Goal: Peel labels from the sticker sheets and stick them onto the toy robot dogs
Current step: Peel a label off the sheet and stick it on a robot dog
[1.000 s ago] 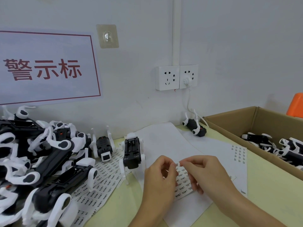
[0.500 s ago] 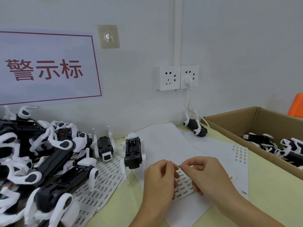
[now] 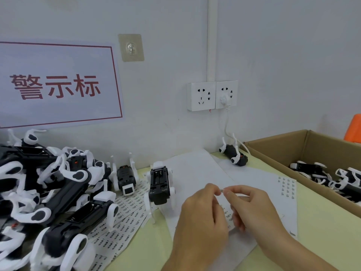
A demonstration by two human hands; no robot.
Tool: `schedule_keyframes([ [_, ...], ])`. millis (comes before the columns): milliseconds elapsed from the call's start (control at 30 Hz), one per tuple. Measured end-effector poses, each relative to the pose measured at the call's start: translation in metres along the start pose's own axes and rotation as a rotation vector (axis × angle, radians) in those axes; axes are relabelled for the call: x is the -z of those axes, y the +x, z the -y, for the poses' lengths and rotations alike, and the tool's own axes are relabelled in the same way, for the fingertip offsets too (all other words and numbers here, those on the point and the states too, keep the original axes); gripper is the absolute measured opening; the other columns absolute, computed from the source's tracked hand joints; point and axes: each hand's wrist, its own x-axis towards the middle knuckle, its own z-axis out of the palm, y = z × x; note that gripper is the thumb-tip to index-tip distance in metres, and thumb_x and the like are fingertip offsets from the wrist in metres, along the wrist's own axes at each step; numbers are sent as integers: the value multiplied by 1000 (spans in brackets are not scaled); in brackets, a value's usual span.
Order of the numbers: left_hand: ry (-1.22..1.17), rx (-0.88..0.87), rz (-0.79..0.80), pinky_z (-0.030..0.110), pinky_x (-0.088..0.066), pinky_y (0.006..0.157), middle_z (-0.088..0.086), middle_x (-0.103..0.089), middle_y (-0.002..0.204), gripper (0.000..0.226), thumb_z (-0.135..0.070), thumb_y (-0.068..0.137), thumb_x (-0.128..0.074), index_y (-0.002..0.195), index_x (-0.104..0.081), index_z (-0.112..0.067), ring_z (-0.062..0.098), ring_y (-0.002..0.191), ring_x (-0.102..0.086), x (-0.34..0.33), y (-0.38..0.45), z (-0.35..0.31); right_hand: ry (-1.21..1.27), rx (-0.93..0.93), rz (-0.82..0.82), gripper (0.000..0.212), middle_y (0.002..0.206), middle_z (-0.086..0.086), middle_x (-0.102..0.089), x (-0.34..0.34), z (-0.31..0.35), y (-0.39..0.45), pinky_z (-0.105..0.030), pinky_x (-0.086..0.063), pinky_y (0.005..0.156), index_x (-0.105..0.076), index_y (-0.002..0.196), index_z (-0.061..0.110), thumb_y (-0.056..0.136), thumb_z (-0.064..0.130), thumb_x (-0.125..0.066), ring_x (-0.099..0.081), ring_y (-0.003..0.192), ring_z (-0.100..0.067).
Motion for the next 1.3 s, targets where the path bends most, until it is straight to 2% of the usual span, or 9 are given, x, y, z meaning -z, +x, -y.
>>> schedule_keyframes([
  [100,115,-20,-60,16,-41,69,-19,-53,91,35,-20,81,-35,106,-59,-28,2,87,-51,9,10,-9,4,-3,0,9,48,-2,-54,0,-2,1,-28,-41,48,-72,89,26,93,27,-64,-49,42,-15],
  [200,235,35,-172,27,-44,92,-20,-47,109,41,-12,86,-43,122,-55,-27,2,106,-41,28,23,-9,-19,34,-7,8,51,0,-59,-1,-3,2,-27,-43,50,-69,94,30,93,24,-64,-54,43,-11],
  [367,308,531,-186,47,-36,108,6,-41,145,61,-36,94,-55,146,-30,-18,27,130,-36,58,37,11,-66,164,-18,30,81,14,-71,-4,-7,0,-26,-52,53,-58,107,45,92,21,-67,-70,70,-9],
  [500,-19,773,-119,37,-51,70,2,-57,107,45,-40,94,-58,122,-28,-20,19,89,-59,67,39,17,-97,258,-13,44,91,20,-66,-7,-10,-2,-21,-53,55,-48,117,50,90,21,-69,-65,83,-1],
  [667,-319,870,-177,32,-54,54,17,-67,85,37,-23,91,-67,113,-43,-4,30,67,-73,69,40,24,-177,360,22,62,103,32,-58,-10,-11,-5,-22,-50,70,-36,123,55,86,25,-75,-62,97,1],
  [833,-561,816,-243,30,-57,51,16,-70,96,45,-13,97,-60,125,-35,-38,25,55,-67,61,40,21,-171,446,51,78,112,31,-57,-13,-10,-8,-25,-52,75,-25,126,66,82,30,-78,-59,107,1],
  [1067,-772,650,-130,39,-62,76,1,-73,108,26,-23,103,-51,97,-72,-38,21,95,-73,25,32,0,-154,519,62,98,129,35,-52,-18,-5,-17,-23,-45,90,-11,136,69,61,68,-75,-51,121,8],
  [1167,-790,622,-18,47,-58,92,-4,-76,103,31,-32,105,-46,94,-73,-43,19,98,-73,12,25,-6,-133,524,22,103,125,38,-53,-15,-6,-14,-14,-47,81,-14,135,69,57,59,-80,-54,111,12],
  [1300,-729,521,95,28,-60,75,-3,-76,101,37,-32,106,-39,96,-73,-41,12,85,-72,8,22,-11,-116,538,-47,104,115,38,-54,-9,-10,-3,0,-43,75,-22,127,70,64,26,-92,-56,101,19],
])
